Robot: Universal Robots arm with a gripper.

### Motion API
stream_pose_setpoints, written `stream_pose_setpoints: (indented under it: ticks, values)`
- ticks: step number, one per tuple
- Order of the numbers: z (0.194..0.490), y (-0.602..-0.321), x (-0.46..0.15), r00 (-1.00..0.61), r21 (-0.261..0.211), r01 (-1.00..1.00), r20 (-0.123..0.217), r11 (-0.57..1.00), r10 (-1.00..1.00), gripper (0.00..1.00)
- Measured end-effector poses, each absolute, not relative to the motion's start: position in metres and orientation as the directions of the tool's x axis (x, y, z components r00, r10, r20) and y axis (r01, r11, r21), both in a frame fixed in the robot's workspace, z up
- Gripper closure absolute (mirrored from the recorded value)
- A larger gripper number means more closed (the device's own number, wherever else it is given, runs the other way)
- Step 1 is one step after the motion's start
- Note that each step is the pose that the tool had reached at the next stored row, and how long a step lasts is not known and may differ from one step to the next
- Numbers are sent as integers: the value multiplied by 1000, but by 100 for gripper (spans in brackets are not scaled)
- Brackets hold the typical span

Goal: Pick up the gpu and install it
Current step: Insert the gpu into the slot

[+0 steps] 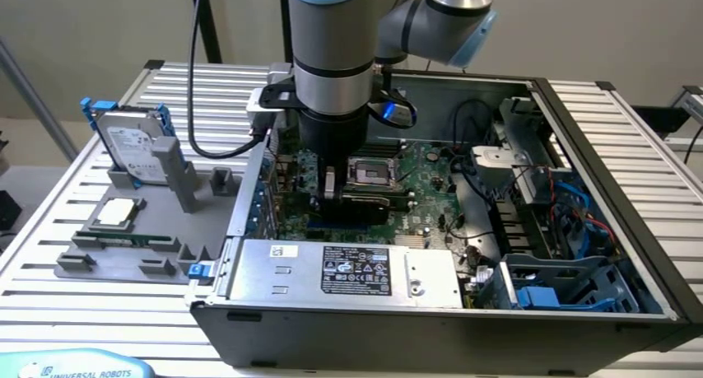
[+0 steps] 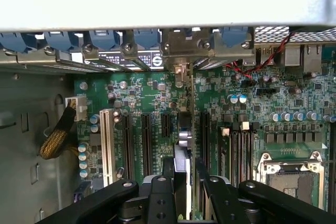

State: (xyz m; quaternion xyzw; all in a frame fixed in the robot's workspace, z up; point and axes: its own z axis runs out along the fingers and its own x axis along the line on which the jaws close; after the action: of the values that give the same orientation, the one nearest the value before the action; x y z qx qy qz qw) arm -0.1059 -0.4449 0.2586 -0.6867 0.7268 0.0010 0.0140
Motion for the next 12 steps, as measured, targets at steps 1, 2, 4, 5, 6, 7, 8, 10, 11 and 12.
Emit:
stream_pose_setpoints:
  ticks: [1, 2, 4, 5, 6, 7, 8, 10, 11, 12]
  values:
    - [259, -445, -106, -55, -18, -998, -22, 55, -998, 73]
    - [258, -445, -106, -53, -18, -998, -21, 53, -998, 73]
    - [258, -445, -106, -48, -18, -999, -22, 49, -999, 73]
    - [258, -445, -106, -46, -18, -999, -22, 46, -999, 73]
    - [257, -445, -106, -43, -18, -999, -22, 44, -999, 73]
    - [257, -445, -106, -41, -18, -999, -22, 41, -999, 73]
    - [257, -445, -106, -39, -18, -999, -22, 39, -999, 73]
    - [256, -445, -106, -35, -18, -999, -22, 36, -999, 73]
    - [256, -445, -106, -35, -18, -999, -22, 35, -999, 73]
    - [256, -445, -106, -35, -18, -999, -22, 35, -999, 73]
